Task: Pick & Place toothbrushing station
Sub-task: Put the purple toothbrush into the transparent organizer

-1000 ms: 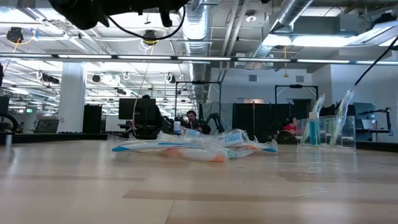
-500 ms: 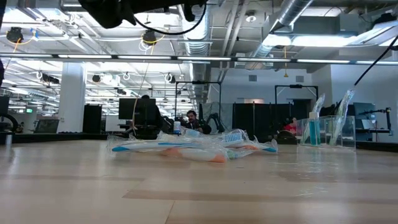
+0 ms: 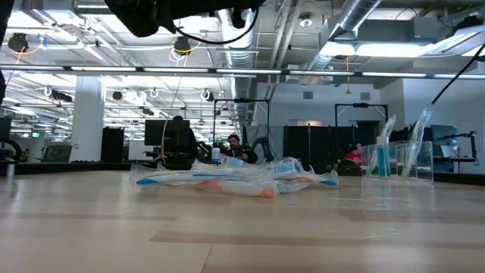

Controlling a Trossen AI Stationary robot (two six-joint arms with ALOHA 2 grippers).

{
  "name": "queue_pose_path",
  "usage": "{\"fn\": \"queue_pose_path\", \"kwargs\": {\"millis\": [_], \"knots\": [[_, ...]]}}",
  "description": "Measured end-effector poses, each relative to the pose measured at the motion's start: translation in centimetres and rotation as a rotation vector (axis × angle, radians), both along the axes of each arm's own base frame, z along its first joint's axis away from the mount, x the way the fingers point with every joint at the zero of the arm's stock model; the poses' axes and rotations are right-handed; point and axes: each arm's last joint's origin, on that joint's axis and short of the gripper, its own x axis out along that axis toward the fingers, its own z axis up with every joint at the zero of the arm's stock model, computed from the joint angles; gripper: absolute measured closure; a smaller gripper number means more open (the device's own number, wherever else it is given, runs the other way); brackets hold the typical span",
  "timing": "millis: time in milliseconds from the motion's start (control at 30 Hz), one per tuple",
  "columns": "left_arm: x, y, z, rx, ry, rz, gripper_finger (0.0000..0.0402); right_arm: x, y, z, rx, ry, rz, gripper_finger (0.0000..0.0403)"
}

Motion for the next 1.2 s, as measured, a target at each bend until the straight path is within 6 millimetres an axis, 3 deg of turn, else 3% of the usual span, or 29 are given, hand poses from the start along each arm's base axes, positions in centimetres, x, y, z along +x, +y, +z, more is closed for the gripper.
{"fn": "queue_pose_path", "kwargs": {"millis": [100,500,867,1200], "knots": [[0.0,0.1,0.0,0.001,-0.001,0.006,0.0374,0.0,0.0,0.0,-0.018,-0.005,0.016,0.039],[0.0,0.1,0.0,-0.004,0.001,0.007,0.0347,-0.1,0.1,0.0,-0.03,-0.005,0.039,0.0399],[-2.0,0.3,-0.8,-0.036,0.033,0.014,0.0346,-3.3,-1.0,0.4,-0.018,0.064,-0.136,0.0401],[-2.6,-0.9,-1.3,-0.04,0.049,-0.023,0.0348,-5.0,-3.4,-0.8,0.056,0.225,-0.408,0.0401]]}}
